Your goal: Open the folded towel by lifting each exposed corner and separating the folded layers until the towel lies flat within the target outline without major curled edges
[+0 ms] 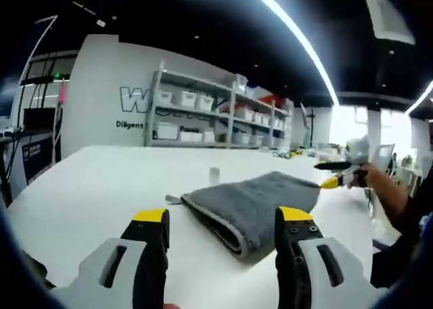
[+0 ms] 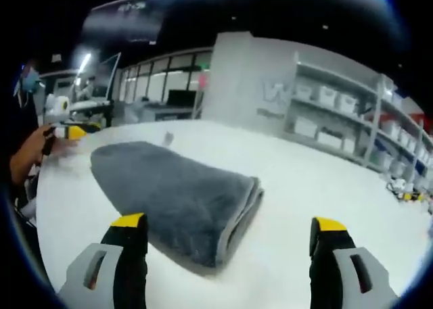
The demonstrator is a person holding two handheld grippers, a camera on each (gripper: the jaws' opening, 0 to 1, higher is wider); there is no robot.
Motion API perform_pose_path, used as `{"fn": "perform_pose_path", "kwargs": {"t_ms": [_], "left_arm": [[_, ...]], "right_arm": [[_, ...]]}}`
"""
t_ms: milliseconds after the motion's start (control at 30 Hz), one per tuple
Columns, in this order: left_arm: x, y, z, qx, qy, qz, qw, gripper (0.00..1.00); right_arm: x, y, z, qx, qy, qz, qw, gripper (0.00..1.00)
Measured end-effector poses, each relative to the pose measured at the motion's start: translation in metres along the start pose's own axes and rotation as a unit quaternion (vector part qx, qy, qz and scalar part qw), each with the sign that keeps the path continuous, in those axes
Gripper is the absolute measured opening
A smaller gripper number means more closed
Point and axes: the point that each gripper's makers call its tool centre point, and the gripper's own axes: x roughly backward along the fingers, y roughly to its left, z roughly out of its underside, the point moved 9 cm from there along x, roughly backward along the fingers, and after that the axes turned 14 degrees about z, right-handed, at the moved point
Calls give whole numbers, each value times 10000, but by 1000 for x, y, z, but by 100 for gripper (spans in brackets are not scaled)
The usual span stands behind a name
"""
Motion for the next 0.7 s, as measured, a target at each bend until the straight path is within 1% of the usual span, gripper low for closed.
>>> {"fn": "perform_pose_path", "kwargs": {"t_ms": [33, 67, 133, 167, 200, 233, 267, 300, 333, 400, 467, 500, 567, 633, 700], "left_arm": [[0, -1, 0, 0, -6, 0, 10000, 47], [0, -2, -1, -55, -84, -50, 9999, 47], [0, -2, -1, -35, -91, -124, 9999, 48], [0, -3, -1, -98, -66, -144, 9998, 51], [-1, -4, -1, -130, -51, -186, 9997, 57], [-2, -4, 0, -187, 24, -239, 9995, 67], [-2, -4, 2, -255, 215, -309, 9990, 73], [-4, -4, 4, -308, 406, -315, 9982, 76], [-6, -5, 7, -407, 559, -314, 9971, 77], [-8, -7, 8, -552, 626, -406, 9957, 77], [-10, -9, 11, -614, 785, -384, 9943, 78], [-11, -9, 11, -606, 780, -404, 9943, 79], [-12, -8, 12, -648, 883, -403, 9932, 78], [-11, -6, 10, -717, 854, -519, 9924, 78], [-11, -5, 10, -771, 872, -567, 9916, 79]], "right_arm": [[1, 0, 1, 13, 14, -5, 10000, 100], [2, 1, 2, 31, 43, -34, 10000, 100], [3, 2, 5, 82, 129, -98, 9998, 100], [3, 2, 6, 94, 163, -112, 9998, 100], [3, 3, 8, 103, 214, -128, 9996, 100], [3, 3, 9, 104, 229, -132, 9996, 100], [3, 3, 9, 99, 250, -135, 9995, 100], [3, 3, 10, 89, 274, -140, 9995, 100], [3, 3, 11, 83, 292, -148, 9994, 100], [3, 3, 11, 77, 327, -163, 9993, 100], [4, 4, 11, 73, 331, -178, 9993, 100], [4, 5, 12, 70, 337, -197, 9992, 100], [4, 6, 11, 75, 340, -221, 9992, 100], [4, 7, 11, 82, 340, -224, 9991, 100], [4, 6, 11, 78, 333, -218, 9992, 100]]}}
